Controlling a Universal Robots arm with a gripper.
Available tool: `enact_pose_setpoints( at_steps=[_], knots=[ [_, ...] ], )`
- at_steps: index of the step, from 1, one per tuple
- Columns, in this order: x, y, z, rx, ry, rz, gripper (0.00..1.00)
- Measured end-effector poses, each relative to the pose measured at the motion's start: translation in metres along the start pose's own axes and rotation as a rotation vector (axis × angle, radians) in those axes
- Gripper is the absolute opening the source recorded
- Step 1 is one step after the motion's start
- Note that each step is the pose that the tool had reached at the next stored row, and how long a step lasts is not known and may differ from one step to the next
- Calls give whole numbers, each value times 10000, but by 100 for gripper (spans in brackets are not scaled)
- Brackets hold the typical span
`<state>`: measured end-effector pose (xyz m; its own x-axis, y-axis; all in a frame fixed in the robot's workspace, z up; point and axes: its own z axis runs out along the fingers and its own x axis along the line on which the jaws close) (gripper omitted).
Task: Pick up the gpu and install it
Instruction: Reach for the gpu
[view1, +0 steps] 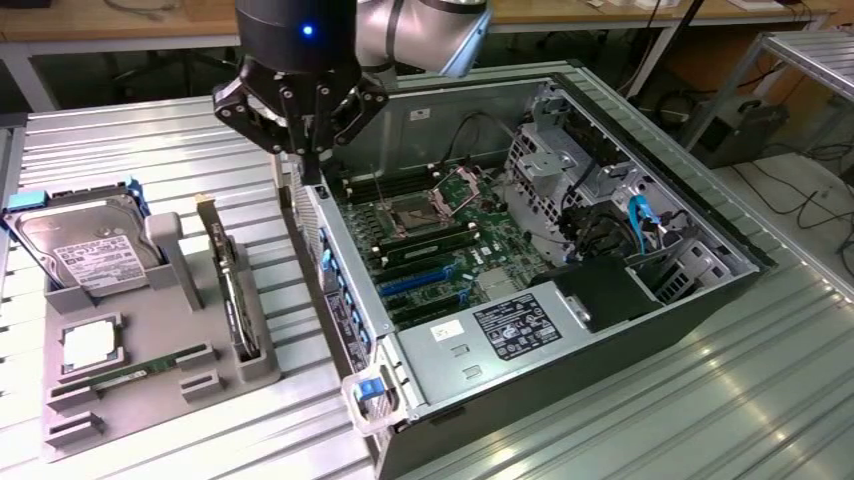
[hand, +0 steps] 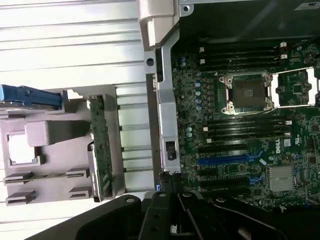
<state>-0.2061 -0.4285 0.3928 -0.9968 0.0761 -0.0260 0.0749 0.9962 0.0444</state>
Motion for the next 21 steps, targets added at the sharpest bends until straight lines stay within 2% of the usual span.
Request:
enact_pose_setpoints(
  at_steps=[4,12,15,16,18,21],
  knots=[
    [212,-55,3,0,-3,1,11],
    [558,-110,55,-1,-7,2,11],
    [709,-123,85,0,-6,0,11],
    [804,-131,105,2,-8,2,11],
    [860,-135,126,23,-9,0,11],
    [861,-135,127,37,-9,-1,11]
  ],
)
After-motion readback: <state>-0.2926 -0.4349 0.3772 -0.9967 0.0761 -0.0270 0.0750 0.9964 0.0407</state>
